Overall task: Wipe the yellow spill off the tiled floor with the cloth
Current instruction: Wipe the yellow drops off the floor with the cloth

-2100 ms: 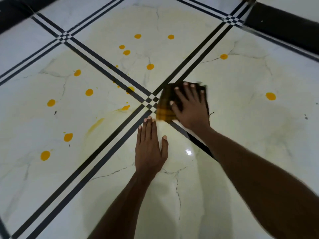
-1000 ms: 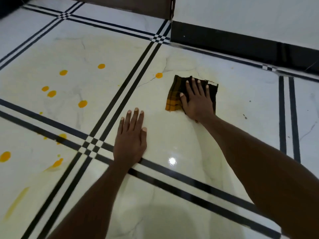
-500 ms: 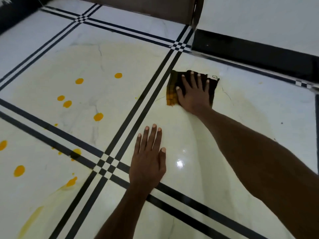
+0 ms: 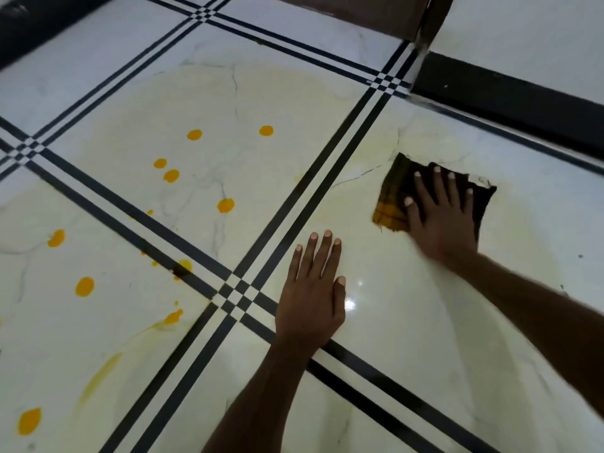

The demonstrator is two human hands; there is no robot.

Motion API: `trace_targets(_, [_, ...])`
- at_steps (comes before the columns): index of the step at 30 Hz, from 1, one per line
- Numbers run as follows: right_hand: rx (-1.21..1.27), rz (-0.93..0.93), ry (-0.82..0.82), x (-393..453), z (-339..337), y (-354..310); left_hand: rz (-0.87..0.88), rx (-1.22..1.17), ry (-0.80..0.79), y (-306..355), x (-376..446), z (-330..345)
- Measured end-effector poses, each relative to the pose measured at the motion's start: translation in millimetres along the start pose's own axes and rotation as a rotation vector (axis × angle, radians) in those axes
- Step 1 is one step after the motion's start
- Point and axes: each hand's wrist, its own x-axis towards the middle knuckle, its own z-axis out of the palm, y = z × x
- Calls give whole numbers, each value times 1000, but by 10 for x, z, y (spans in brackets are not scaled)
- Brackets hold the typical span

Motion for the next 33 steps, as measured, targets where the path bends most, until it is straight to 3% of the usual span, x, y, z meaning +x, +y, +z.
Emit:
trace_targets(5, [-22, -377, -53, -215, 236, -765, 2, 15, 4, -17, -12, 29])
trace_targets(9, [14, -366, -84, 307, 236, -811, 25, 16, 19, -44, 3, 43])
trace_targets(14, [48, -55, -16, -183, 205, -416, 45, 26, 33, -84, 6, 67])
trace_targets(20, [59, -306, -68, -1083, 252, -704, 64, 9, 43, -57, -1, 29])
trace_targets(23, [312, -186, -151, -1053, 129, -675, 56, -149, 69, 27, -61, -42])
trace_targets(26, [925, 115, -298, -1053, -186, -663, -23, -255, 113, 91, -83, -80])
trace_targets(28, [1196, 288, -267, -1140, -402, -611, -139, -379, 132, 233, -51, -133])
trace_targets(33, [1392, 462, -195, -1394, -937, -419, -475, -959, -3, 887, 91, -737])
